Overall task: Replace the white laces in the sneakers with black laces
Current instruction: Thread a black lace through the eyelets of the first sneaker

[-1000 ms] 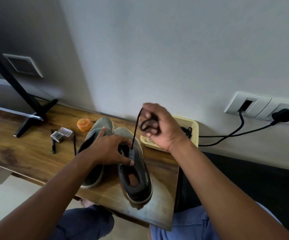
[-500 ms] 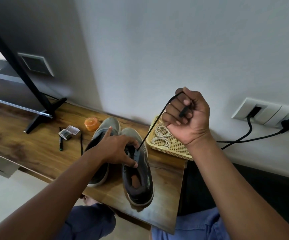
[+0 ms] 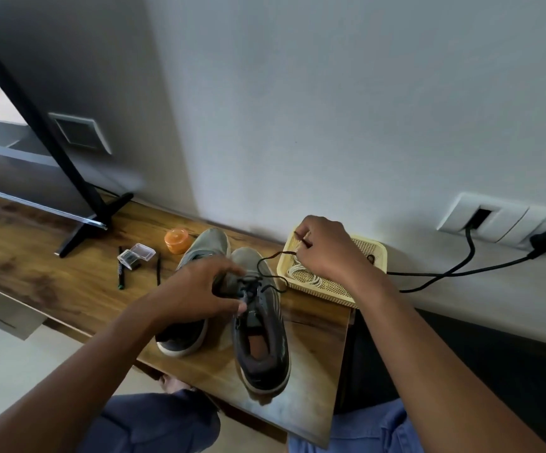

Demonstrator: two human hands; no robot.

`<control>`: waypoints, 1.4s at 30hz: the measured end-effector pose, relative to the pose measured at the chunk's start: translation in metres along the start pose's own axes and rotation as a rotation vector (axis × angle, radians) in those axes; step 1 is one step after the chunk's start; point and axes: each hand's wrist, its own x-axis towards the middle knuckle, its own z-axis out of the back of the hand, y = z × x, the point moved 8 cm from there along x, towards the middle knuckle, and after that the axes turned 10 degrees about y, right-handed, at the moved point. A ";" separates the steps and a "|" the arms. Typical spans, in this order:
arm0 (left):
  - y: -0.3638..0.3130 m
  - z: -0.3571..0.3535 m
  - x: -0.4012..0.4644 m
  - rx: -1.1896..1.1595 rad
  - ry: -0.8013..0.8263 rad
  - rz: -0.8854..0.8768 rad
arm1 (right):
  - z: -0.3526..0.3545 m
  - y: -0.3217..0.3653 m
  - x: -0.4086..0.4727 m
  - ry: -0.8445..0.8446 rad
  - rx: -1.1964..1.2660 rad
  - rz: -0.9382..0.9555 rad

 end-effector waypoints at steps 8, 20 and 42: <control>0.003 -0.030 -0.012 0.196 -0.084 0.265 | -0.038 0.026 -0.006 0.262 -0.045 0.173; 0.020 -0.034 0.002 -0.180 -0.208 0.245 | -0.100 0.029 -0.002 0.177 -0.026 0.265; 0.067 -0.060 0.014 -0.895 -0.115 0.463 | -0.111 0.040 -0.017 -0.004 -0.387 0.247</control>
